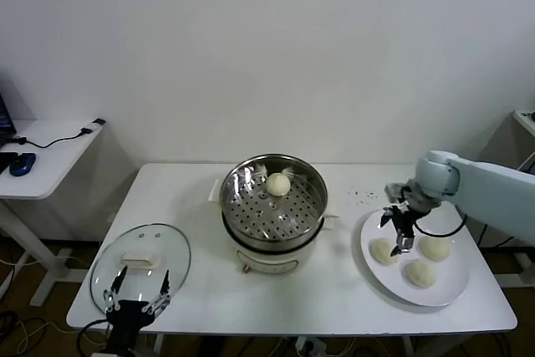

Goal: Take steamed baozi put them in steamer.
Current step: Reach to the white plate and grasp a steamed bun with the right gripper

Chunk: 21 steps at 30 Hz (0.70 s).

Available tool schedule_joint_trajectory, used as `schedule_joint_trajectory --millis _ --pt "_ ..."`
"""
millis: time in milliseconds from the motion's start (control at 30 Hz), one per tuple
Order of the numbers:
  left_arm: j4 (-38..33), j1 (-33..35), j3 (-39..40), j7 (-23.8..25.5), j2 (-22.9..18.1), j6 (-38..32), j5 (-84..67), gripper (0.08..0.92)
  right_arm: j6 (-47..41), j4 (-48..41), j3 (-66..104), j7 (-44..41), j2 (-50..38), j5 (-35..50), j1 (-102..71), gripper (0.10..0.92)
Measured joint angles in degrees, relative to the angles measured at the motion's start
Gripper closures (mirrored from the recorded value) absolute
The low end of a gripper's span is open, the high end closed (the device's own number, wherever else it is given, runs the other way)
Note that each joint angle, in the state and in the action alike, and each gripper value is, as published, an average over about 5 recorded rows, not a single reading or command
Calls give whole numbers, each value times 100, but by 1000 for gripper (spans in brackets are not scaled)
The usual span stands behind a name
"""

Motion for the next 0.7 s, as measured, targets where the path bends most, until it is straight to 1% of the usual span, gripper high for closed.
schedule_joint_trajectory --millis 467,600,700 --pt "41 40 -36 -9 -36 -22 1 177 -56 -518 547 -23 266 -263 -638 212" --pt "46 43 -56 -9 -35 -24 0 177 -59 -585 604 -56 292 -281 -701 256" --pt "50 42 -65 -10 -33 -24 -2 177 -58 -621 633 -70 299 -291 -735 324"
